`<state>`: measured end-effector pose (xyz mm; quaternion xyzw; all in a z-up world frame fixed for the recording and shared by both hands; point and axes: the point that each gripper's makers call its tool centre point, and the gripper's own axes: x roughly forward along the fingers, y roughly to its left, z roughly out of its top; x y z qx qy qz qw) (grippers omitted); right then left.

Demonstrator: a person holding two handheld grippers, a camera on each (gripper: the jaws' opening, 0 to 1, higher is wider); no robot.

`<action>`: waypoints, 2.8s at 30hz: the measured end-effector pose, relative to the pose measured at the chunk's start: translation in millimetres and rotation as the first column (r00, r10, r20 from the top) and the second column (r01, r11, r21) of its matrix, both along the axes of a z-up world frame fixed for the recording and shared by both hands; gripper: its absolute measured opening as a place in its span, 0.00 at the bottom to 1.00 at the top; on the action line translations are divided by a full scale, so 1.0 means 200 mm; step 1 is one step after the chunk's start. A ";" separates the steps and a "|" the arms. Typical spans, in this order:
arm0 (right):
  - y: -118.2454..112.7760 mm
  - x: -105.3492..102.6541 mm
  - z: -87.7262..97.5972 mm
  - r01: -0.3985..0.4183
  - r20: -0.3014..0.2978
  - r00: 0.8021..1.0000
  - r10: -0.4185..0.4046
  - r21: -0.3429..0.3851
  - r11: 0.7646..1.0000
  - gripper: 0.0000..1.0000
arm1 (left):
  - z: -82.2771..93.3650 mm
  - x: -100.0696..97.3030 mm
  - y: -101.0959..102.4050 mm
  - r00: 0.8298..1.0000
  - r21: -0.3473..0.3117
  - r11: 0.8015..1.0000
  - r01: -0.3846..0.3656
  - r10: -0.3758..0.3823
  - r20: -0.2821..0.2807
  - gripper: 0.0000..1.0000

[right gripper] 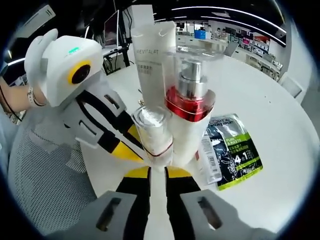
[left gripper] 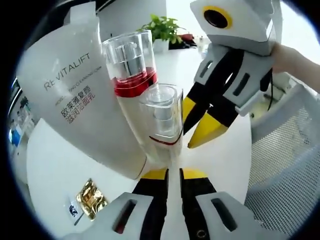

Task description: Arrange the skincare products in the storage area until every visible bottle or jar stands upright without overlapping.

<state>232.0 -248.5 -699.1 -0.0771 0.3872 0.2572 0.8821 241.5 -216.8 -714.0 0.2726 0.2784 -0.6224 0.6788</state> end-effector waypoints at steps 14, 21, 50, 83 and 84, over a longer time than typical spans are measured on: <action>-0.01 -0.03 0.07 0.019 0.028 0.999 -0.019 -0.016 1.000 0.19 | 0.10 0.02 0.17 0.999 -0.027 0.998 -0.048 0.048 -0.003 0.14; -0.02 -0.05 0.13 0.031 0.054 0.998 -0.029 -0.032 0.999 0.28 | 0.15 0.04 0.24 0.997 -0.036 0.997 -0.075 0.075 0.006 0.20; -0.05 -0.12 0.40 0.084 0.142 0.987 -0.069 -0.097 0.992 0.67 | 0.43 0.07 0.48 0.983 -0.108 0.977 -0.182 0.184 0.008 0.55; -0.07 -0.18 0.55 0.135 0.205 0.973 -0.106 -0.131 0.982 0.99 | 0.59 0.05 0.68 0.961 -0.135 0.956 -0.260 0.270 0.060 0.92; -0.06 -0.18 0.55 0.134 0.206 0.973 -0.105 -0.129 0.983 0.99 | 0.60 0.05 0.68 0.961 -0.138 0.957 -0.257 0.268 0.064 0.93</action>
